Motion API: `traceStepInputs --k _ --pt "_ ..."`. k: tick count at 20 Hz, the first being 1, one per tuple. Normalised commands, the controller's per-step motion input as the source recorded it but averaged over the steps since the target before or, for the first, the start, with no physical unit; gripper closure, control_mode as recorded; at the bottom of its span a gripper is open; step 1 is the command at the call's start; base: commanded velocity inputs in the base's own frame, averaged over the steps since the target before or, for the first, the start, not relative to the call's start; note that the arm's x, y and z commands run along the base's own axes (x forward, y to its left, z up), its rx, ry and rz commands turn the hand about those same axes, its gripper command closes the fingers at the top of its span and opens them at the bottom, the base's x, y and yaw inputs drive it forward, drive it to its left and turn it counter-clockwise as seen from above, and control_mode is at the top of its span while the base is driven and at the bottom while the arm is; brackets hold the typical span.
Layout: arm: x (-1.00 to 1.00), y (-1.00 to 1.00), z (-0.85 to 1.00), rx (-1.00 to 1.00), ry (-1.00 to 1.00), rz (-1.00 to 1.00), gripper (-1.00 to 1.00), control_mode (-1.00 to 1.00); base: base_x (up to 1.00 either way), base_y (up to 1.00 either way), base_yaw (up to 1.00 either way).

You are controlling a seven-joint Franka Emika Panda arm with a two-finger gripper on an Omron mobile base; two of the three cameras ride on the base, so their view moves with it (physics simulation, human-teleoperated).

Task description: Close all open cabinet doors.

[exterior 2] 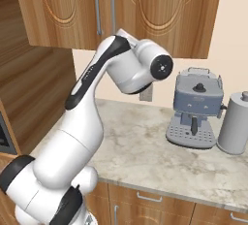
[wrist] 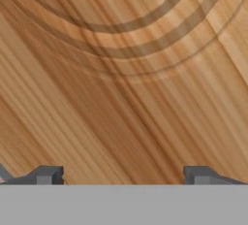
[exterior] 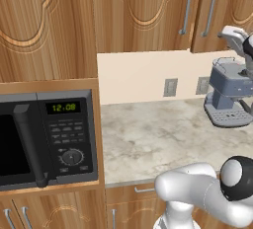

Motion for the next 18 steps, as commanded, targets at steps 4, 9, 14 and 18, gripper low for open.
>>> traceStepInputs --k 4,9,14,18 --pt "0.48 0.14 0.03 0.00 0.00 -0.08 -1.00 -1.00 0.00 0.00 0.00" --pt "0.43 0.16 0.03 0.00 0.00 -0.09 -1.00 -1.00 0.00 0.00 0.00" --pt "0.37 0.08 0.01 0.00 0.02 -0.06 -1.00 -1.00 0.00 0.00 0.00" --pt "0.24 0.10 0.00 0.00 0.08 -0.06 -1.00 -1.00 0.00 0.00 0.00"
